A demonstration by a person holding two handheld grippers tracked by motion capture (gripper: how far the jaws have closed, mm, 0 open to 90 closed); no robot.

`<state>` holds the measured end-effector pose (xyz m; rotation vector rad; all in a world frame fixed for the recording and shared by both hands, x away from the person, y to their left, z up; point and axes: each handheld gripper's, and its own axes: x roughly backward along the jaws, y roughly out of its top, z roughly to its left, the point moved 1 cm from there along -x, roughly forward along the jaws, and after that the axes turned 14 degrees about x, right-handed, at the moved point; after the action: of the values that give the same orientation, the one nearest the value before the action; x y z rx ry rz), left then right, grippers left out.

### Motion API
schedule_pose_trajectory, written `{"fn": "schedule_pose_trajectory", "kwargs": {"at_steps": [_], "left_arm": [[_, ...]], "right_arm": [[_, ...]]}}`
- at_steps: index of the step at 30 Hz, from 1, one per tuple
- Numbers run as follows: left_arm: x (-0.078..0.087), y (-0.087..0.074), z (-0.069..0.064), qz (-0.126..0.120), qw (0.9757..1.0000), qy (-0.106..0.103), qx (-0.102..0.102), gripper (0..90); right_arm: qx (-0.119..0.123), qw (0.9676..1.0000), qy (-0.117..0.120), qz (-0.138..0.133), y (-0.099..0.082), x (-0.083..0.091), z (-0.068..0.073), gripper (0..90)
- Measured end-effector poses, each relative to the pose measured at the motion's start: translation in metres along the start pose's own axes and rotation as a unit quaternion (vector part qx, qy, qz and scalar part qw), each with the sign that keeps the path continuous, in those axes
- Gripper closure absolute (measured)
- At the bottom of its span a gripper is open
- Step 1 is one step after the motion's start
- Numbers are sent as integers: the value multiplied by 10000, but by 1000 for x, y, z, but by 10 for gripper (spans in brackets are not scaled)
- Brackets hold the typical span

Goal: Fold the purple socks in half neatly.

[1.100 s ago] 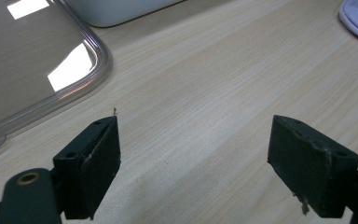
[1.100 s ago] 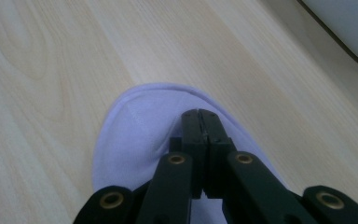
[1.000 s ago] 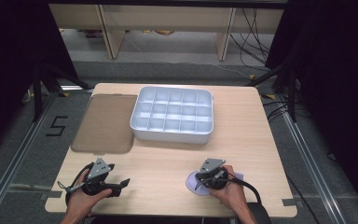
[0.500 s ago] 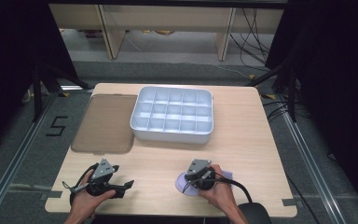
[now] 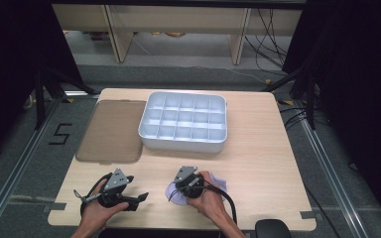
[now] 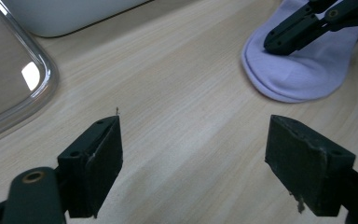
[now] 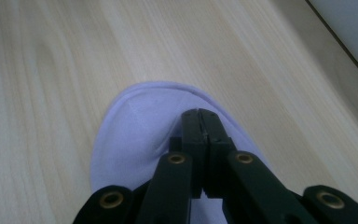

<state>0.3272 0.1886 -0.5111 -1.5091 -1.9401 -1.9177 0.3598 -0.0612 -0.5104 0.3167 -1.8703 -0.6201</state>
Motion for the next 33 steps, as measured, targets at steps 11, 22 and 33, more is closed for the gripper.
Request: {"fn": "schedule_pose_trajectory", "kwargs": {"at_steps": [11,22,33], "left_arm": [[-7,-1,-7,64,9999,-126,64,194],[-22,3,-25,182,9989,-421,-36,241],[-32,7,-30,186,9980,-548,264,306]], "right_arm": [[-49,10000,32,-74,16,-12,3,900],[-141,9997,73,-200,15,-8,0,880],[-579,9966,-155,-566,-7,26,-17,874]]}}
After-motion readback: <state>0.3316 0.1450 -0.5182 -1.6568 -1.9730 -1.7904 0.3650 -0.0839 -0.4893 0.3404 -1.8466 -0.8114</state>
